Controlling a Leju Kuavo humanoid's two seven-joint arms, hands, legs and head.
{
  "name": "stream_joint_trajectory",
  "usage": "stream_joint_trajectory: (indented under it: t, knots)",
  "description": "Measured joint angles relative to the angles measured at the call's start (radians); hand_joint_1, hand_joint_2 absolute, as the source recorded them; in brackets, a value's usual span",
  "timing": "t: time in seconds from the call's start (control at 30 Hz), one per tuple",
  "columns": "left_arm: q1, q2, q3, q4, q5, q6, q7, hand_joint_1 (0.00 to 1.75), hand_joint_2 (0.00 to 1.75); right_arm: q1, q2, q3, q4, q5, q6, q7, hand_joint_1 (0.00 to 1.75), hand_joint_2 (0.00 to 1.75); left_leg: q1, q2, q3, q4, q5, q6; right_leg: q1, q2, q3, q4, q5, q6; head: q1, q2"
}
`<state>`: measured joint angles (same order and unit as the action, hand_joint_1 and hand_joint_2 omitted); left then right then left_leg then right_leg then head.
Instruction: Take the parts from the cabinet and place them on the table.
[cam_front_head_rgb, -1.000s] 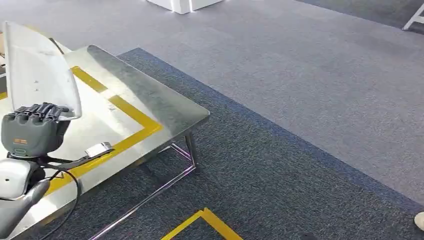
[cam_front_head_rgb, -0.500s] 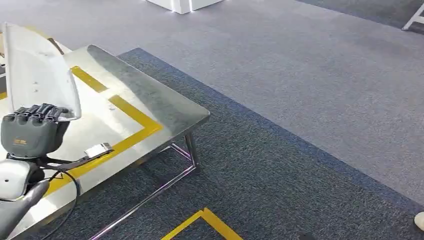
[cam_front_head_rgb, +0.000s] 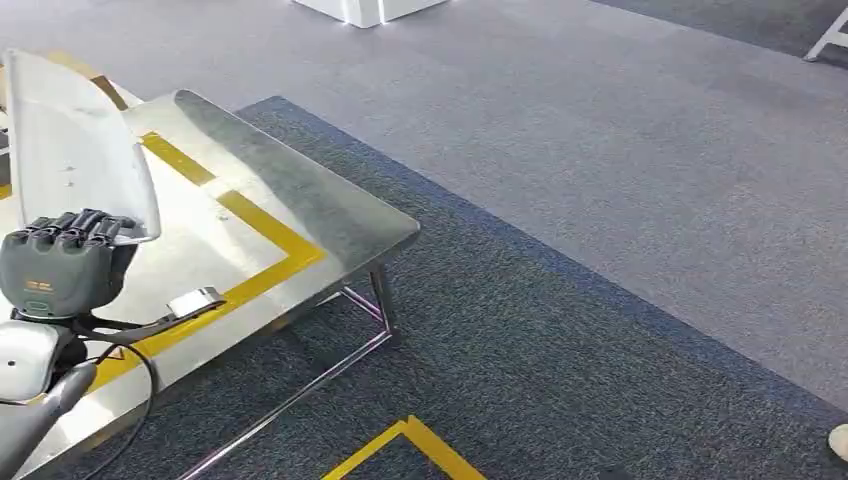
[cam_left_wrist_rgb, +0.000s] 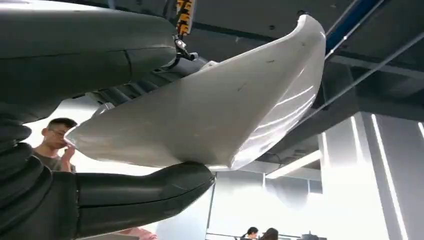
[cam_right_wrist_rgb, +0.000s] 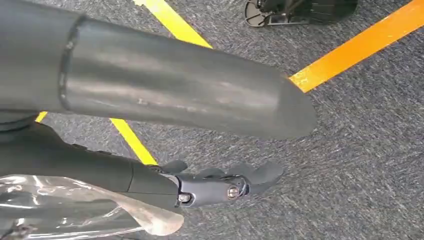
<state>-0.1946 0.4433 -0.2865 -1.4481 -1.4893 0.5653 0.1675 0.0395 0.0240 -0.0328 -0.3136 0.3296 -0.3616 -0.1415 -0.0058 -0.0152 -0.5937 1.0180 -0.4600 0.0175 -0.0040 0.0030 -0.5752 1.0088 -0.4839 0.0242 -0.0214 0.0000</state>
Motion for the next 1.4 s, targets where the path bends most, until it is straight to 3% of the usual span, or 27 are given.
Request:
stream_joint_trajectory:
  t: [1.4]
  knots:
    - [-0.003, 0.006, 0.003, 0.0, -0.005, -0.006, -0.001, 1.75, 1.75, -0.001, 0.0, -0.018, 0.0, -0.011, 0.008, -0.005, 0.0, 0.0, 0.0, 0.0, -0.001, 0.002, -0.001, 0.0, 0.0, 0.0, 0.0, 0.0, 0.0, 0.0, 0.0, 0.0]
